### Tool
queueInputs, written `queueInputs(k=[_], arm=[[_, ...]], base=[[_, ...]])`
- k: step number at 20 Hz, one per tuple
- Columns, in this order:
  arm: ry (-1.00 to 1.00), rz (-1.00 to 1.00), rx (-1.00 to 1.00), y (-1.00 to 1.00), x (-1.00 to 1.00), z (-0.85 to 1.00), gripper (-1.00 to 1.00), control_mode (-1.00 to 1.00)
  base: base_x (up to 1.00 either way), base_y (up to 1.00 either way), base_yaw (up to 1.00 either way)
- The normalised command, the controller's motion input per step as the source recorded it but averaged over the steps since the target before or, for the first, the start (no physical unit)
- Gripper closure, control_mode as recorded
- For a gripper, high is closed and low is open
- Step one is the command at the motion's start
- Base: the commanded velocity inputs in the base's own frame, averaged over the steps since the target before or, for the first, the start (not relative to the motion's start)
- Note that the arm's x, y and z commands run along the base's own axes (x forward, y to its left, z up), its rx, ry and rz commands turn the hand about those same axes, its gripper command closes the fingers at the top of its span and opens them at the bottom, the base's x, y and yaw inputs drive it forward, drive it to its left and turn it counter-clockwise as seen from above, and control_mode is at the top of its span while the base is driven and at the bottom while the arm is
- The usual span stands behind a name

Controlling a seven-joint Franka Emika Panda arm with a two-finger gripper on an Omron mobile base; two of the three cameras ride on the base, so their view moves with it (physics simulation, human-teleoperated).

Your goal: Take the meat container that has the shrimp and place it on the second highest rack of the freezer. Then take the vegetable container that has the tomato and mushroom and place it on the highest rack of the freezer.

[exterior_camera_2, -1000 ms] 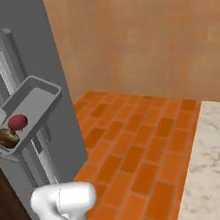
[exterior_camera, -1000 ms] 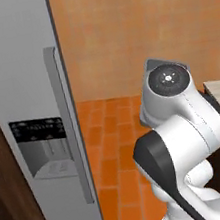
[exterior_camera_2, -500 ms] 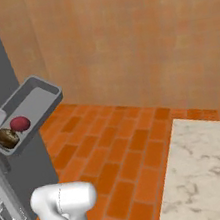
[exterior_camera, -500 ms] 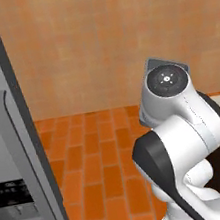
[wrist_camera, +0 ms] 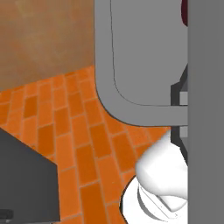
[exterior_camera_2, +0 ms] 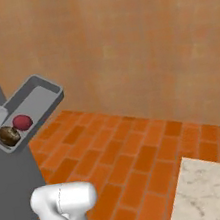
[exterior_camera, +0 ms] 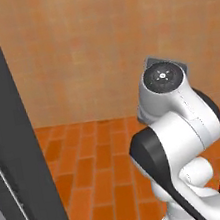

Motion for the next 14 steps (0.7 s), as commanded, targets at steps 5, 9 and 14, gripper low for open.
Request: queueInputs(k=[5,9,14], arm=[[0.00,0.00,0.00,0.00,0.00,0.00,1.00,1.00],[0.00,0.00,0.00,0.00,0.00,0.00,1.00,1.00],[0.00,0.00,0.00,0.00,0.00,0.00,1.00,1.00]], base=[[0.89,-0.22,0.64],[0.89,-0.23,0.68],[0.43,-0.17,0.75]])
